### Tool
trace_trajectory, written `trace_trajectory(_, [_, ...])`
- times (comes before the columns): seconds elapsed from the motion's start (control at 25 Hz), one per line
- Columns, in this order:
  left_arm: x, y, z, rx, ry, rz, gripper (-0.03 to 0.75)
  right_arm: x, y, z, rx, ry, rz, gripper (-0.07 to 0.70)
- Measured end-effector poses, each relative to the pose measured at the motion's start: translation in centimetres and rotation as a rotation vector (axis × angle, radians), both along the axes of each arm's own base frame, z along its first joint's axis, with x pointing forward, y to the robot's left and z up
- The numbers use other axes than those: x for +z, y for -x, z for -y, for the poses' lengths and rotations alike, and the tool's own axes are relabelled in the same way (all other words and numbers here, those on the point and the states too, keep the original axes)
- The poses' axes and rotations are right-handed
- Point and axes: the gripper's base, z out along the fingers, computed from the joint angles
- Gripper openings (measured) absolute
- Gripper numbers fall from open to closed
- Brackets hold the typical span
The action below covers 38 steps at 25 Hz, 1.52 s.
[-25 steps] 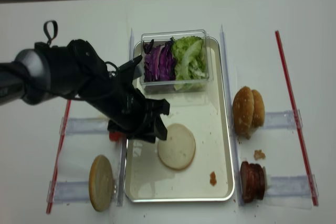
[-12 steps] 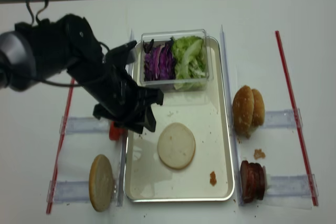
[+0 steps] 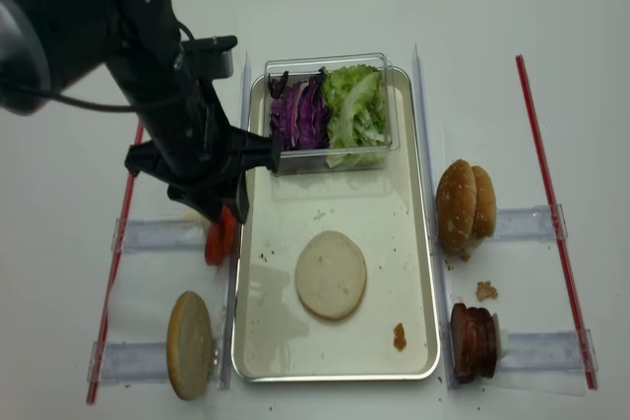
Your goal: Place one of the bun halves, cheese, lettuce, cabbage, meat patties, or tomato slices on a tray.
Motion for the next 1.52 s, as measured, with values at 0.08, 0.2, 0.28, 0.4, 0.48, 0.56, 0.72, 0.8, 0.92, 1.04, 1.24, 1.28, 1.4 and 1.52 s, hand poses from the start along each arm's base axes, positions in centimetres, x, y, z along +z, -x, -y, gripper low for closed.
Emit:
trace_trajectory(0.08, [0.5, -0.4, -0.3, 0.008, -0.039, 0.034, 0.254, 0.0, 0.0, 0.0, 0.0, 0.0, 0.0, 0.231])
trace_trajectory(0.2, [1.1, -0.9, -0.7, 0.026, -0.084, 0.074, 0.254, 0.0, 0.0, 0.0, -0.001, -0.001, 0.0, 0.231])
trace_trajectory(0.28, [1.3, -1.0, -0.8, 0.034, -0.099, 0.087, 0.254, 0.0, 0.0, 0.0, -0.001, -0.001, 0.0, 0.231])
trace_trajectory(0.4, [1.3, -1.1, -0.9, 0.039, -0.104, 0.087, 0.254, 0.0, 0.0, 0.0, -0.001, -0.001, 0.0, 0.231])
trace_trajectory(0.48, [1.3, -1.1, -1.0, 0.037, -0.113, 0.093, 0.254, 0.0, 0.0, 0.0, -0.001, -0.001, 0.0, 0.231])
trace_trajectory(0.56, [1.3, -1.1, -1.1, 0.034, -0.125, 0.098, 0.254, 0.0, 0.0, 0.0, -0.001, -0.001, 0.0, 0.231])
trace_trajectory(0.72, [1.3, -1.1, -1.2, 0.031, -0.137, 0.104, 0.254, 0.0, 0.0, 0.0, -0.002, -0.003, 0.0, 0.231])
trace_trajectory(0.8, [1.4, -1.2, -1.4, 0.024, -0.158, 0.116, 0.254, 0.0, 0.0, 0.0, -0.002, -0.003, 0.0, 0.231])
trace_trajectory(0.92, [1.4, -1.4, -1.8, 0.027, -0.176, 0.123, 0.254, 0.0, 0.0, 0.0, -0.002, -0.003, 0.0, 0.231])
trace_trajectory(1.04, [1.4, -1.8, -2.9, 0.044, -0.184, 0.123, 0.254, 0.0, 0.0, 0.0, -0.002, -0.003, 0.0, 0.231])
trace_trajectory(1.24, [1.9, -2.3, -5.4, 0.088, -0.187, 0.133, 0.254, 0.0, 0.0, 0.0, -0.002, -0.003, 0.0, 0.231])
trace_trajectory(1.28, [2.1, -2.3, -5.9, 0.09, -0.187, 0.141, 0.254, 0.0, 0.0, 0.0, -0.002, -0.003, 0.0, 0.231])
trace_trajectory(1.4, [2.8, -2.3, -7.4, 0.11, -0.187, 0.156, 0.254, 0.0, 0.0, 0.0, -0.002, -0.003, 0.0, 0.231])
trace_trajectory(1.52, [3.5, -2.1, -8.9, 0.14, -0.177, 0.172, 0.254, 0.0, 0.0, 0.0, -0.002, -0.003, 0.0, 0.231])
